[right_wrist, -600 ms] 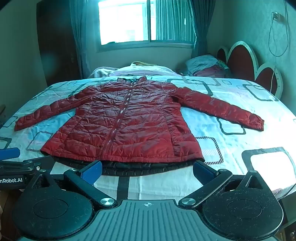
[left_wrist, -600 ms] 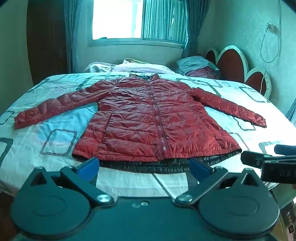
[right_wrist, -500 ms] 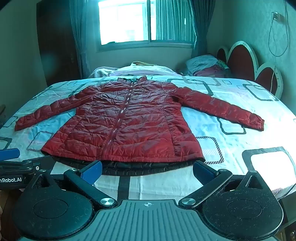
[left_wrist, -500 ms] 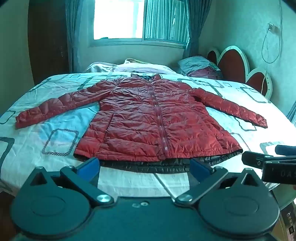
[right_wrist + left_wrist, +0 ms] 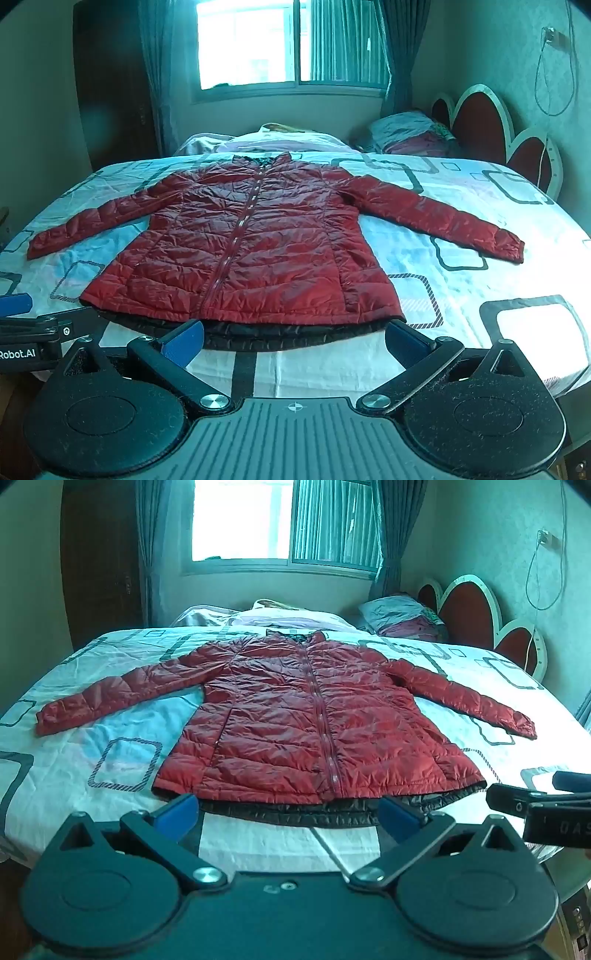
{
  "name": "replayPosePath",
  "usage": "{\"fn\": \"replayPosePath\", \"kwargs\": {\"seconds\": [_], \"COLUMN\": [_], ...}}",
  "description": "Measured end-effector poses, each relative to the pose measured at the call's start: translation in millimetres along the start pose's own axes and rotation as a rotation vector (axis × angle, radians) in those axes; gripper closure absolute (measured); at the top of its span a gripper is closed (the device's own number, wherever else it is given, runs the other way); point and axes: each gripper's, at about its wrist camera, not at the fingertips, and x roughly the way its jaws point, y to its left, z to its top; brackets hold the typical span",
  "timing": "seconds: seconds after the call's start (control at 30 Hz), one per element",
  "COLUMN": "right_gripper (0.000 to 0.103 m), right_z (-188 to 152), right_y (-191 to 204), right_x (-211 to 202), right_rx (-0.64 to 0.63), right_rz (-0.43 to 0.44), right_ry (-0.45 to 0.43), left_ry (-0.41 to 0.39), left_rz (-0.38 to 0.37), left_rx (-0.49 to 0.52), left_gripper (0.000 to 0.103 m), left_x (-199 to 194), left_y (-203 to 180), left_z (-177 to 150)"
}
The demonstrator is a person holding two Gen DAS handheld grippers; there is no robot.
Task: Fold large clothes
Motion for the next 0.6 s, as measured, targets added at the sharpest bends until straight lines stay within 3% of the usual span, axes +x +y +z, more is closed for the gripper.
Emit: {"fn": "replayPosePath", "kwargs": {"seconds": [0.6], "right_gripper": [0.000], "right_z": [2.3], "right_y": [-3.7], "right_x": [1.0], "right_rx": [-0.004], "right_rz": [-0.006], "right_ry": [0.002], "left_ry": [0.003], "left_rz": [0.014], "left_rx": [0.005], "left_gripper": [0.000], "left_x": [-3.7], "left_y": [-4.1], "left_z": [3.3]}}
